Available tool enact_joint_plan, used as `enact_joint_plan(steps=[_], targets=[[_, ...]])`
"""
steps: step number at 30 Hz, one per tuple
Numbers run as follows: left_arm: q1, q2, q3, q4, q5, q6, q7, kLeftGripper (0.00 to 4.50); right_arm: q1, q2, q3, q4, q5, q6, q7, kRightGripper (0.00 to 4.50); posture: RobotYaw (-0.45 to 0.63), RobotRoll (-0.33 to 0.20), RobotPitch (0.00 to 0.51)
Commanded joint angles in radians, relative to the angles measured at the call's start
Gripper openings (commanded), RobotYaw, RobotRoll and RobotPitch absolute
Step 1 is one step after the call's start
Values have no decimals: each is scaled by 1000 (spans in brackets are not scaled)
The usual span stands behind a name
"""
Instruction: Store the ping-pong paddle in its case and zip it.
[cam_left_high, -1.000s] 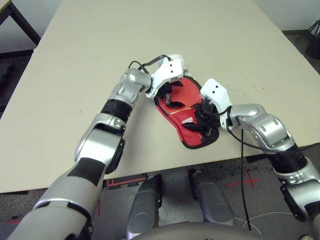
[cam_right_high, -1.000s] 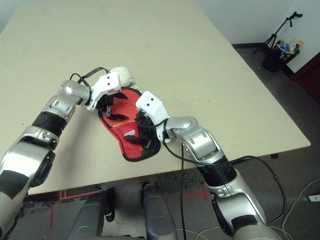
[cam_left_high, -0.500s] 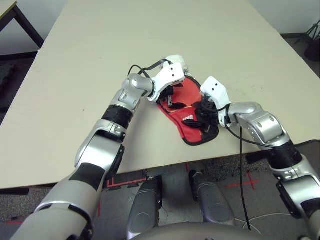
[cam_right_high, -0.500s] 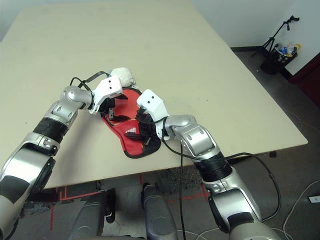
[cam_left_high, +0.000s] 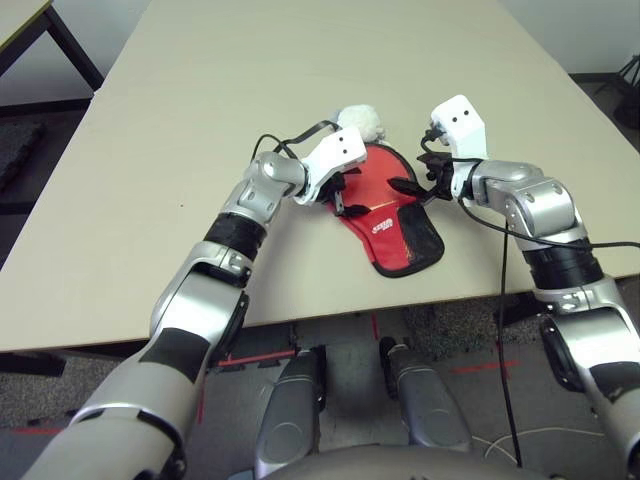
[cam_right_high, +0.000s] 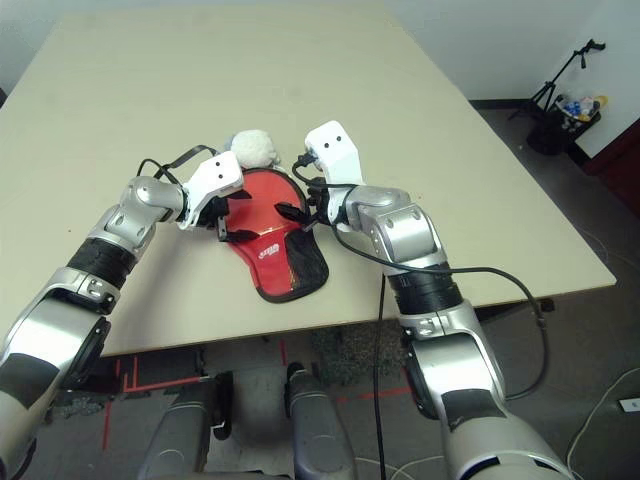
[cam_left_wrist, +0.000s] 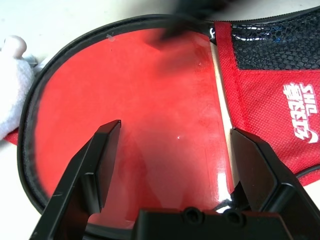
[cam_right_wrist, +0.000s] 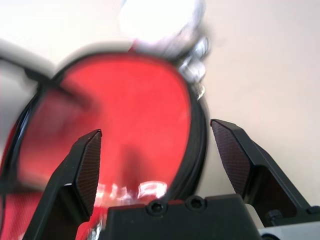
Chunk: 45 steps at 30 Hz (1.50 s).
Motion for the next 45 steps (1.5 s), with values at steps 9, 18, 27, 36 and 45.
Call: enact_joint_plan(steps=[9,18,27,36,45], targets=[[52,-4,-36,17,4,44,-21,4487,-299,72,-55,549,-53,-396,15,4500,-2,0,242],[47,-9,-45,18,-10,52,-14,4487,-438,131,24,758,-155,-506,115,4500,4,0,241],[49,-23,-51,20,-14,52,-9,4487,-520,148,72,889,-261,-591,108,4500,1,0,245],[42,-38,-55,27,-14,49,-6,4487,-546,162,91,966,-335,-642,48,4500,-5,0,253],[38,-45,-54,31,-13,52,0,4487,-559,184,71,1014,-353,-623,-28,4500,14,0,250]])
